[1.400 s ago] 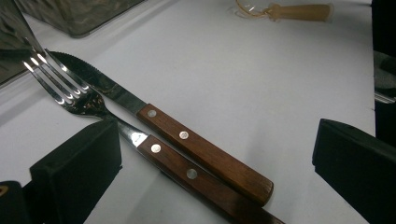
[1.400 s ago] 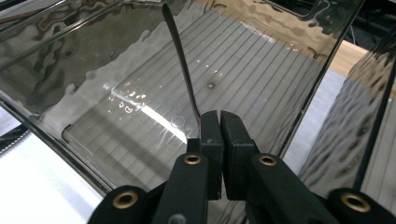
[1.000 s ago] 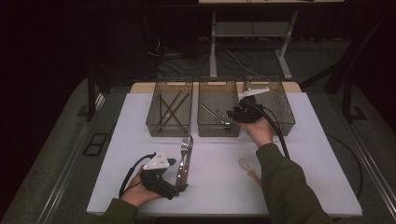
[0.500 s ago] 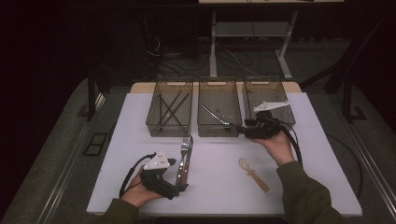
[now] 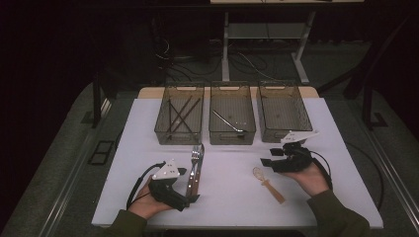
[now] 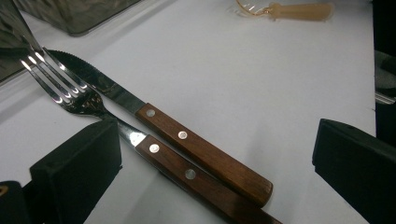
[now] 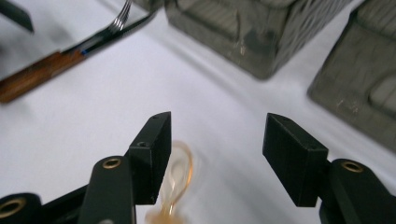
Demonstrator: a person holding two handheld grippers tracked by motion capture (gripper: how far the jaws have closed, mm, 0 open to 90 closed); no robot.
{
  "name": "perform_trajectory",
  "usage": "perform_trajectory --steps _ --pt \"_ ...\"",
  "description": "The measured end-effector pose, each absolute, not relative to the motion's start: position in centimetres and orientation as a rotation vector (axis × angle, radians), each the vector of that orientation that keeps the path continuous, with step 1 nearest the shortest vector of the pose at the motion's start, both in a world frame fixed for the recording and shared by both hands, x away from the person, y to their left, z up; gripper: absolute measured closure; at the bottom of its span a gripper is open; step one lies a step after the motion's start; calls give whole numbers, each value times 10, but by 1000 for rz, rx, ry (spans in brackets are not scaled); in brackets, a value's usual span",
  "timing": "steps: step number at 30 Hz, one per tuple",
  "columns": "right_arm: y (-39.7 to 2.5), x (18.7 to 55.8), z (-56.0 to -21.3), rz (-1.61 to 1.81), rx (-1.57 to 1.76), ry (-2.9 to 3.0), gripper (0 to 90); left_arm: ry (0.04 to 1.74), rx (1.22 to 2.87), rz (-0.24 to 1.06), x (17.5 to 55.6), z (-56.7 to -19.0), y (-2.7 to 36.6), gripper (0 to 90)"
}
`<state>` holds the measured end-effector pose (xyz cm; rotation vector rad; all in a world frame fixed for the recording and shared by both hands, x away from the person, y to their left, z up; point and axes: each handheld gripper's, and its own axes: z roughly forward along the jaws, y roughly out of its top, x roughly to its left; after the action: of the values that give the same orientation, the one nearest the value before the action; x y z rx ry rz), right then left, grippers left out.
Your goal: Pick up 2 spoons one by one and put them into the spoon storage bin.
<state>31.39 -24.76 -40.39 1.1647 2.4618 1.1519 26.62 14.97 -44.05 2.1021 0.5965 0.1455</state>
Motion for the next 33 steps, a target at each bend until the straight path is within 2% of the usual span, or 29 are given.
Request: perform_trajectory --steps 20,33 --pt "-268 248 -428 1104 1153 2594 495 586 2118 151 267 -440 149 1" --pt "-259 239 -438 955 1083 2648 540 579 2122 146 268 -440 149 1"
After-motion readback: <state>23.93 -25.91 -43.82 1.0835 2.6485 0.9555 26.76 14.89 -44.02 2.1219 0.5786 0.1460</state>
